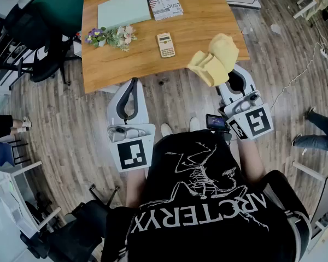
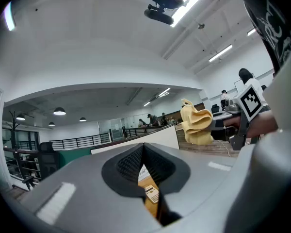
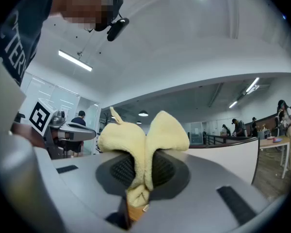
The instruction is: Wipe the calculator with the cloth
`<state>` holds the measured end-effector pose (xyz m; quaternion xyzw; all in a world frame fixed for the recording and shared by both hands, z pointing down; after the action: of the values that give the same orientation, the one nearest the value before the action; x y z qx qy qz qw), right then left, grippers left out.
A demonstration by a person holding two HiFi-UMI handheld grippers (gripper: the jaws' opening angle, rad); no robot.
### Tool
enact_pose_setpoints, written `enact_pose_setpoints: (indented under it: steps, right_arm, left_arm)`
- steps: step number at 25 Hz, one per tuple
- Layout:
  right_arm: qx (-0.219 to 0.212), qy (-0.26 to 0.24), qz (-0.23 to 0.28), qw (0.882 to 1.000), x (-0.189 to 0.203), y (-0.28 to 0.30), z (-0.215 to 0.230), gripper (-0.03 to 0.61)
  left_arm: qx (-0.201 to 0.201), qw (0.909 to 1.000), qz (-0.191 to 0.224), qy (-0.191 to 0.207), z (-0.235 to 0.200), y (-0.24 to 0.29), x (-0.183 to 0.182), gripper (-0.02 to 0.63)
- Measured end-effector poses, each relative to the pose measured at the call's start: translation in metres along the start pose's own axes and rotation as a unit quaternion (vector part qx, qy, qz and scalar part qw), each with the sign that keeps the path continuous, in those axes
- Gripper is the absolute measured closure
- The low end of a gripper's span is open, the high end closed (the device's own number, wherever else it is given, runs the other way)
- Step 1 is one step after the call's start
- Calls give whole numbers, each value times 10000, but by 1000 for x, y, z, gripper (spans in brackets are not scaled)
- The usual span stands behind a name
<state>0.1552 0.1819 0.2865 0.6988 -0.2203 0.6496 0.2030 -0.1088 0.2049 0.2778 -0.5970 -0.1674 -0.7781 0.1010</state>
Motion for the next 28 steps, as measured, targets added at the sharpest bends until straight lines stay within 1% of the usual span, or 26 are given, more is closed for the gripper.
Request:
enact_pose_setpoints:
  steps: [7, 12, 15, 19, 22, 28]
  right_arm:
    - [-19, 24, 55, 10000, -3, 1, -3, 525]
    - [-5, 175, 163, 9997, -4, -3, 5, 525]
    - [-31, 158, 188, 9997, -4, -6, 16, 525]
    - [-151, 144, 157, 9997, -1, -9, 38, 525]
    - [-244, 164, 156, 9994, 1, -12, 55, 525]
    - [-333, 252, 152, 9990, 12, -12, 81, 525]
  left_arm:
    - [-21, 10000, 3, 18, 0, -3, -1, 604]
    - [-74, 10000, 12, 13, 4, -1, -3, 604]
    - [-138, 9999, -3, -16, 9, 6, -5, 604]
    - [-212, 9998, -16, 61, 24, 20, -11, 604]
    - [-307, 9995, 20, 13, 38, 30, -16, 604]
    - [-351, 9993, -131, 74, 55, 47, -16, 604]
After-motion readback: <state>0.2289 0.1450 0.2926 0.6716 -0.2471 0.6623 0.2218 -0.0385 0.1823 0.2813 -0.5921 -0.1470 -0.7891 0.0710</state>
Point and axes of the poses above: the fingertips, and each gripper's own axes: y forward along the fingers, z to its right, x out of its underside, the point moved 9 cm from there along -y, backward along the fingers, and after that the axes turned 3 degrees about -z, right-handed, at the moved point
